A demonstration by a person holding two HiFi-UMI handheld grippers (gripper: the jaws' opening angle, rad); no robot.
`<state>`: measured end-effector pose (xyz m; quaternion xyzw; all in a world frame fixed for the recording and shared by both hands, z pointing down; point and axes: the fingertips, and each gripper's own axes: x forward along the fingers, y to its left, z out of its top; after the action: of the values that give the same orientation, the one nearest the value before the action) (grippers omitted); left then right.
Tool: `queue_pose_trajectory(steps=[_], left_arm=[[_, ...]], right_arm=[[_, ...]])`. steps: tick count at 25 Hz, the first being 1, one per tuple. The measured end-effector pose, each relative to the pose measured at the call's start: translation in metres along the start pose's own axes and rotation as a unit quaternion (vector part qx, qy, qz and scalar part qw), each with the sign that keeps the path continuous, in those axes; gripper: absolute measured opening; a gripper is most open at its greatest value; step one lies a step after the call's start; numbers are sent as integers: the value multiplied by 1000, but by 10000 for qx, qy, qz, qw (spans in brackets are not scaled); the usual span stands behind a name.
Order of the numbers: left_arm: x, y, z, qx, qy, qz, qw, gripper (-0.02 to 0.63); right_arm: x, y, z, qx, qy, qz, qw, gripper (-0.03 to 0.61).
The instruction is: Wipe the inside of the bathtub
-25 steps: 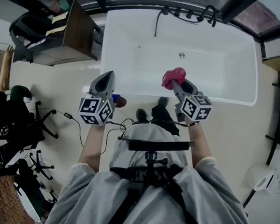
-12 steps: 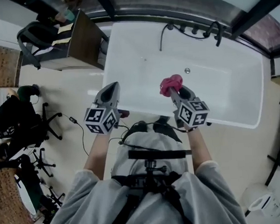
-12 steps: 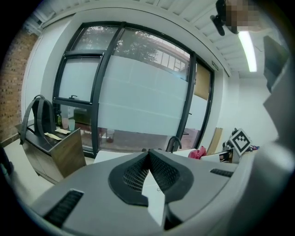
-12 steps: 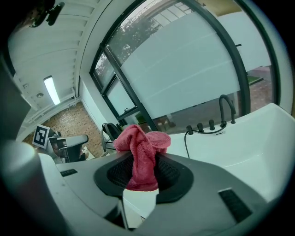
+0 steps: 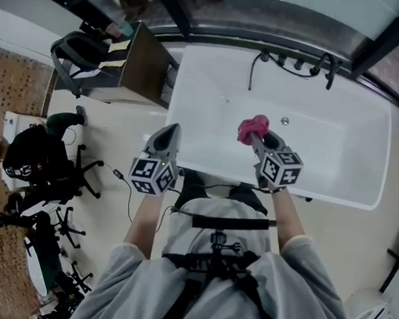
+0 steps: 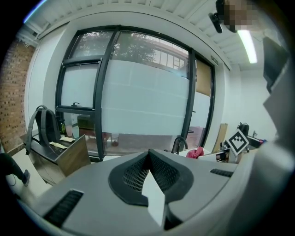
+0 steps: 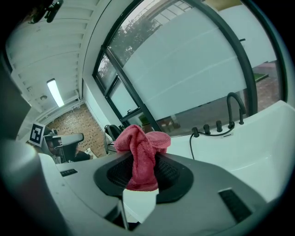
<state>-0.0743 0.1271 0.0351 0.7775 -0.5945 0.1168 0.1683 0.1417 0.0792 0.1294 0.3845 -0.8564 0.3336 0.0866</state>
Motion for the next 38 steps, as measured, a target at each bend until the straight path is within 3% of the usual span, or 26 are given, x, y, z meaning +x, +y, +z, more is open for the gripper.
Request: queue_pose_trajectory(steps=[12, 20, 25, 29, 38], left_arm=[[19, 50, -10, -82, 62, -281, 9996, -3], [60, 101, -17, 89, 339, -455, 9983, -3], [105, 119, -34, 94, 469, -738, 9961, -3], [157, 132, -64, 63, 540, -1008, 9934, -3], [231, 150, -114, -2, 415, -1176, 9922, -3]], right_arm=[[55, 13, -4, -99, 63, -496, 9987, 130], [142, 14, -5, -465, 275, -706, 9960, 130], [205, -11, -11, -609, 325, -927, 9933, 130], [263, -41, -18, -601, 78, -1114, 9919, 130], [356, -96, -30, -846, -291, -1491, 9848, 130]])
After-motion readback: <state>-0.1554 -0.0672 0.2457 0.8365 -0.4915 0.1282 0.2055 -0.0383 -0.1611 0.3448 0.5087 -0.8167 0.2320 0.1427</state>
